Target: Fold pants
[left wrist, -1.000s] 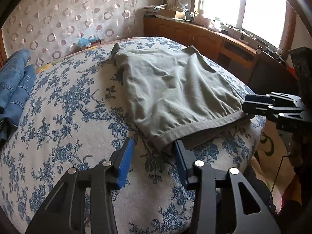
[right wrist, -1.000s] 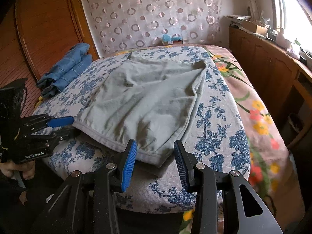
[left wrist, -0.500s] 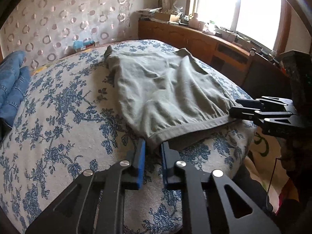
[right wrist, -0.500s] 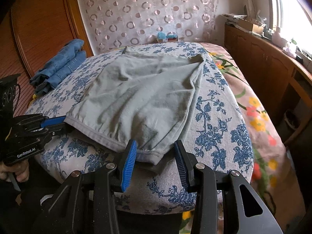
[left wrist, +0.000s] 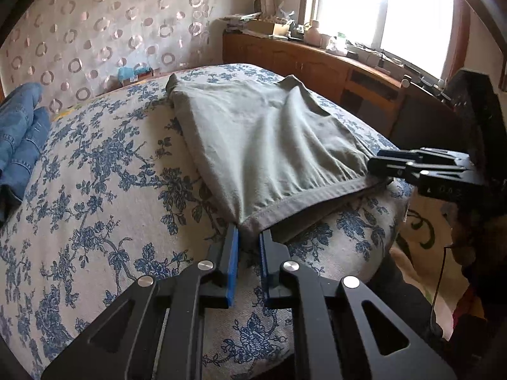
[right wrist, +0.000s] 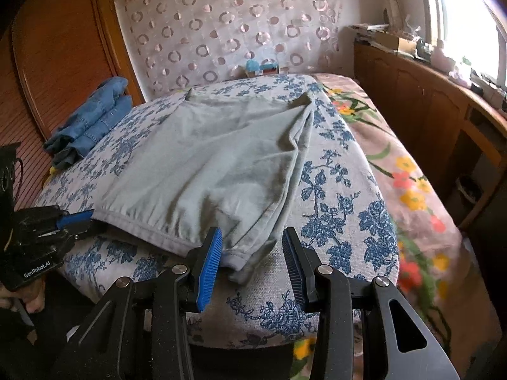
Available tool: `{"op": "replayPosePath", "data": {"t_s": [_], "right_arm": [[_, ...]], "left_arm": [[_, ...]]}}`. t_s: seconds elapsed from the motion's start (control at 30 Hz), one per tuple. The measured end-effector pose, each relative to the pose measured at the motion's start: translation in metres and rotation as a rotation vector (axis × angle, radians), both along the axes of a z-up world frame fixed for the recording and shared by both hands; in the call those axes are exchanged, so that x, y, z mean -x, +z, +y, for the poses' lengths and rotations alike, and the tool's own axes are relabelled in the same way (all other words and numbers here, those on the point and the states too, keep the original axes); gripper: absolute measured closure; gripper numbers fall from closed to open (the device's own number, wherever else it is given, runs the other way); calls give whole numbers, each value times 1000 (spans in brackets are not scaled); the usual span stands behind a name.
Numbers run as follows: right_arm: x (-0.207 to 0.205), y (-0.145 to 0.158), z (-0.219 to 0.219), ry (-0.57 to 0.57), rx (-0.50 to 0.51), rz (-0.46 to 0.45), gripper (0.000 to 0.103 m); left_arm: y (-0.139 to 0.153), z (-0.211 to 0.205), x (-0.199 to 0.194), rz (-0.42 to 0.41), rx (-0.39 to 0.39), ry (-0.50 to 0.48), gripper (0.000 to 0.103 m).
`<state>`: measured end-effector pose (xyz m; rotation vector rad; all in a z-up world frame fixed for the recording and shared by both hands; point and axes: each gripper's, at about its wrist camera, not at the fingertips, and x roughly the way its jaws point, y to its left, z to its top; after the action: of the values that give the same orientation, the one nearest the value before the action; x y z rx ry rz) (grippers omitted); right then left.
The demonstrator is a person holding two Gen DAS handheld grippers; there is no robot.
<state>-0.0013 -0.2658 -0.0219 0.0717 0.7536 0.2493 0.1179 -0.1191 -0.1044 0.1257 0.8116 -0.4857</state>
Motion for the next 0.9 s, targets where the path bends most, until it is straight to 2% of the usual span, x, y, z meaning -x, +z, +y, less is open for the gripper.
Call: {"op": "replayPosePath", "data": {"t_s": [0.4, 0.6, 0.73, 0.83, 0.87, 0.9], "right_arm": [[-2, -2, 4, 17, 20, -1, 62], [-2, -5, 5, 41, 41, -17, 72], [-2, -7, 5, 55, 48, -29, 77], [-1, -8, 6, 59, 47, -32, 79], [-1, -9, 5, 58, 48, -35, 79], [-1, -9, 6, 57, 49, -36, 79]], "left_arm": [[-2, -1, 1, 1, -2, 3, 90], [2, 2, 3, 13, 7, 12, 87], [15, 11, 8, -1, 28, 37, 80], [29, 20, 12, -33, 53, 60, 63], [34, 24, 12, -46, 72, 68, 54], [37, 27, 11, -56, 87, 74, 53]]}}
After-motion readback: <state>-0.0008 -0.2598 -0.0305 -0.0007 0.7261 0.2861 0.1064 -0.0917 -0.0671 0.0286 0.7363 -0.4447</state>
